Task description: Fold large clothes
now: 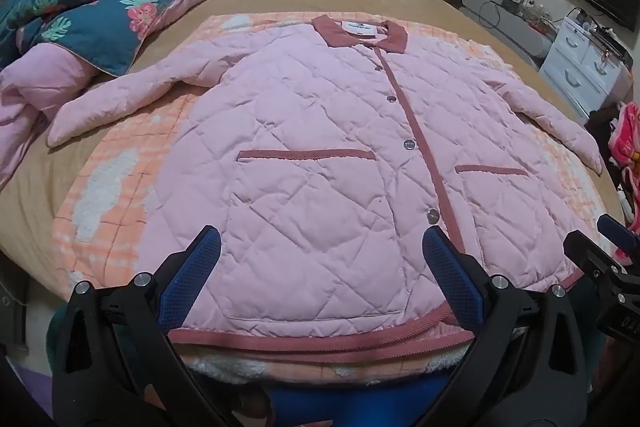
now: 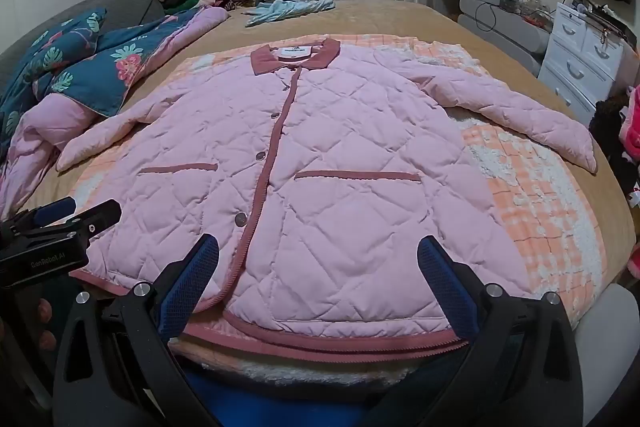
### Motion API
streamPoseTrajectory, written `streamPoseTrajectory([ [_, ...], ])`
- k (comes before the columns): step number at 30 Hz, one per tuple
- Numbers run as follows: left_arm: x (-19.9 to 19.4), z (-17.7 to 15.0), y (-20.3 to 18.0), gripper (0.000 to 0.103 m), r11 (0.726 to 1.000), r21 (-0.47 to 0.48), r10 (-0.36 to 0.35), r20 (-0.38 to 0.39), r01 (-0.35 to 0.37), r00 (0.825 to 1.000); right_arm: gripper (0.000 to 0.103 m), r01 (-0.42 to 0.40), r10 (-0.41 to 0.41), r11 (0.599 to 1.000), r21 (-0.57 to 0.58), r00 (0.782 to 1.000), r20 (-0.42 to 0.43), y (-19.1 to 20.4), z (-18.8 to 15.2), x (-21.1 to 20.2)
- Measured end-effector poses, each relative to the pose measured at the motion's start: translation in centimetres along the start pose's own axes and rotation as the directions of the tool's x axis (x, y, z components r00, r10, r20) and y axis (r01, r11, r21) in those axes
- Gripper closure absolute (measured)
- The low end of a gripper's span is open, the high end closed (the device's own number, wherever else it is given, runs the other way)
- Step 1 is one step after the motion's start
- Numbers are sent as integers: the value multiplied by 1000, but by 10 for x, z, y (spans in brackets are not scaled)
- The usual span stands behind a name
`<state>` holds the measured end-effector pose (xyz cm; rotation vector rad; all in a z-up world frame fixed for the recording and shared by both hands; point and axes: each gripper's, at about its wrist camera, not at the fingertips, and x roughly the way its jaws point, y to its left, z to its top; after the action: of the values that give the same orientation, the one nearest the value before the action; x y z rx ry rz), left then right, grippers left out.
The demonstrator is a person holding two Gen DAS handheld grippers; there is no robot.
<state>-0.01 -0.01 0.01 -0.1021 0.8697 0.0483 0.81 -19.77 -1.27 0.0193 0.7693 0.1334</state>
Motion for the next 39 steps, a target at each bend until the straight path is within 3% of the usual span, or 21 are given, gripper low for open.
streamPoseTrajectory([
  [39, 2, -2, -4, 8, 1000, 0, 4, -4, -4, 1000, 4, 14, -14, 1000, -21, 1000, -3, 9, 2, 1],
])
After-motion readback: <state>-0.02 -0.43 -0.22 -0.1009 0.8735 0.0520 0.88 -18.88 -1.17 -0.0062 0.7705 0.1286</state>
